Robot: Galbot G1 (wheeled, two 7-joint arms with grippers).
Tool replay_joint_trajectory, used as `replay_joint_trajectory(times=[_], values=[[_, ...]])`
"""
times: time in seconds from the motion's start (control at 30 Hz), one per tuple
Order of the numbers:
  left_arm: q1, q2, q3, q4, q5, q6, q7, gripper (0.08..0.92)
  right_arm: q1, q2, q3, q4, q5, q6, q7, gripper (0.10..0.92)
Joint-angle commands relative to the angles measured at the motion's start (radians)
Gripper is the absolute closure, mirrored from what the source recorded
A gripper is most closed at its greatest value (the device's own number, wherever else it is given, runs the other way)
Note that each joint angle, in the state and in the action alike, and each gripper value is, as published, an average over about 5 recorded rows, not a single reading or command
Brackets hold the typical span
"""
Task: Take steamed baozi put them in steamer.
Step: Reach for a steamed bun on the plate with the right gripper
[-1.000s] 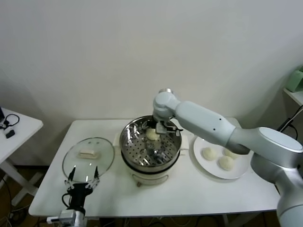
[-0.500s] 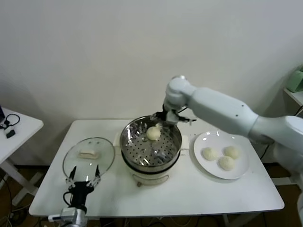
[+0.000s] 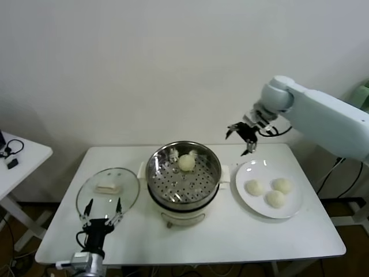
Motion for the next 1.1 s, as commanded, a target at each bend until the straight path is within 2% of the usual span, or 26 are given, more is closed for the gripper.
replay_joint_trajectory(times=[0.03,0.23,0.57,1.1], values=[[0.002,-0.001,-0.001,-0.013,-0.002,0.003,0.001,0.177,-0.187,-0.106,0.101,-0.068,0.05,-0.151,-0.013,0.203],[0.007,-0.002,-0.003,-0.014,-0.002,0.002,0.0,0.177,-0.357,-0.068,0.232,-0.133,-0.076,-0.143,0.003,0.203],[0.016,-0.005,-0.014,-0.007,-0.007,-0.004,-0.002,0.177,-0.407,0.025,0.307,-0.292,-0.225,-0.102,0.037,0.203],[0.009,-0.005,-0.019,0.008,-0.015,-0.002,-0.003,0.177,-0.443,0.14,0.37,-0.403,-0.288,-0.085,0.047,0.203]])
